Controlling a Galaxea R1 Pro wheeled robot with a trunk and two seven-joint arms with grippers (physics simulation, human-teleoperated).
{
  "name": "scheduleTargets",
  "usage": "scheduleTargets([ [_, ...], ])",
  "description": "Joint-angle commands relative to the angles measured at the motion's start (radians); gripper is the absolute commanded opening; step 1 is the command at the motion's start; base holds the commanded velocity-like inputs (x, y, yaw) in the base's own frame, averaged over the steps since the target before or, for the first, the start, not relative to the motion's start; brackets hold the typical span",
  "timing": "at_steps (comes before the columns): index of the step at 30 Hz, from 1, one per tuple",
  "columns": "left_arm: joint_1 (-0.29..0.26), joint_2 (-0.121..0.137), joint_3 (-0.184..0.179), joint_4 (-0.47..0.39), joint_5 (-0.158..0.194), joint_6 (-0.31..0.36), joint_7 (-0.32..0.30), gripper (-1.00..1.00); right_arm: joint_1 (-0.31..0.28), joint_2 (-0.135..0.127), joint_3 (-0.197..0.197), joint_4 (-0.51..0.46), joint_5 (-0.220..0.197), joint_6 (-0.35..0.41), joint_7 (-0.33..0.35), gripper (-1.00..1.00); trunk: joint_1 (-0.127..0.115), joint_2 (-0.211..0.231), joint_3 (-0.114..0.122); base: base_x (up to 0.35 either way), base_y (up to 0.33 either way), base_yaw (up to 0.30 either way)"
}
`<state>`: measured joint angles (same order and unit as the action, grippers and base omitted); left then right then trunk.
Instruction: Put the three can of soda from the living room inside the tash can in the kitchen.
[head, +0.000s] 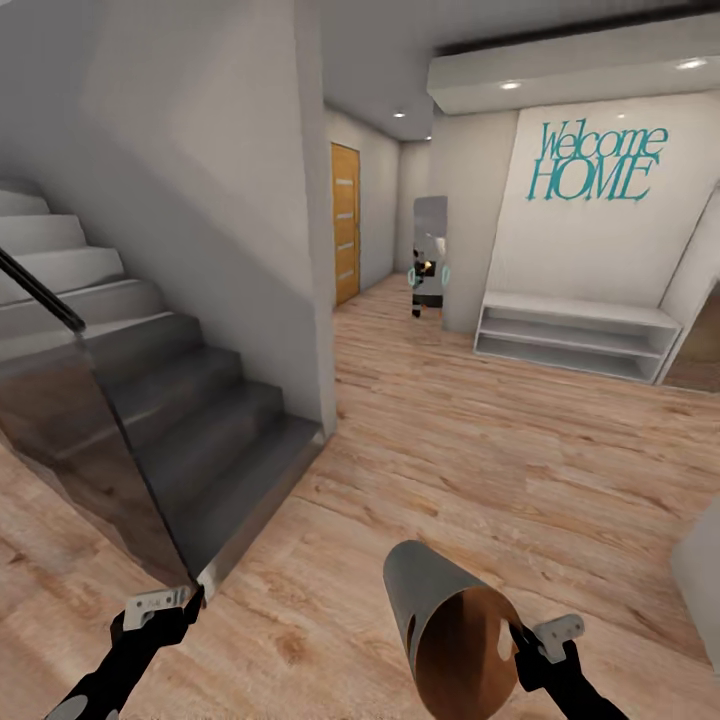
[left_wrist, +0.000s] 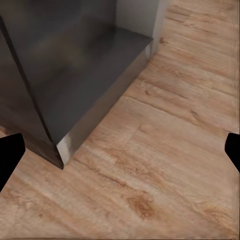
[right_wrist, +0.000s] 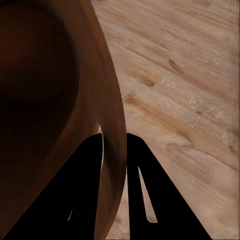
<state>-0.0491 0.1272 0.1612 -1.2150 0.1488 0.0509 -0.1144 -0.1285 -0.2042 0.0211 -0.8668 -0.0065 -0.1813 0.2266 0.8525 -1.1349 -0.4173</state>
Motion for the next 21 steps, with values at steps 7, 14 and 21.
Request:
scheduleTargets([
  [7, 0.000, 0.000, -0.001, 0.003, 0.000, 0.000, -0.001, 1.00, 0.000, 0.000, -0.001, 0.007, -0.007, 0.000, 0.011, -1.00, 0.000, 0.000, 0.008, -0.323, 0.006, -0.186],
  [14, 0.000, 0.000, -0.001, 0.004, 0.000, 0.000, -0.001, 1.00, 0.000, 0.000, -0.001, 0.010, -0.007, 0.001, 0.011, -1.00, 0.000, 0.000, 0.016, -0.284, 0.135, -0.185],
  [21, 0.000, 0.000, -0.002, 0.005, 0.000, 0.000, -0.002, 1.00, 0.000, 0.000, -0.002, 0.011, -0.007, 0.000, 0.011, -1.00, 0.000, 0.000, 0.025, -0.265, 0.185, -0.185],
])
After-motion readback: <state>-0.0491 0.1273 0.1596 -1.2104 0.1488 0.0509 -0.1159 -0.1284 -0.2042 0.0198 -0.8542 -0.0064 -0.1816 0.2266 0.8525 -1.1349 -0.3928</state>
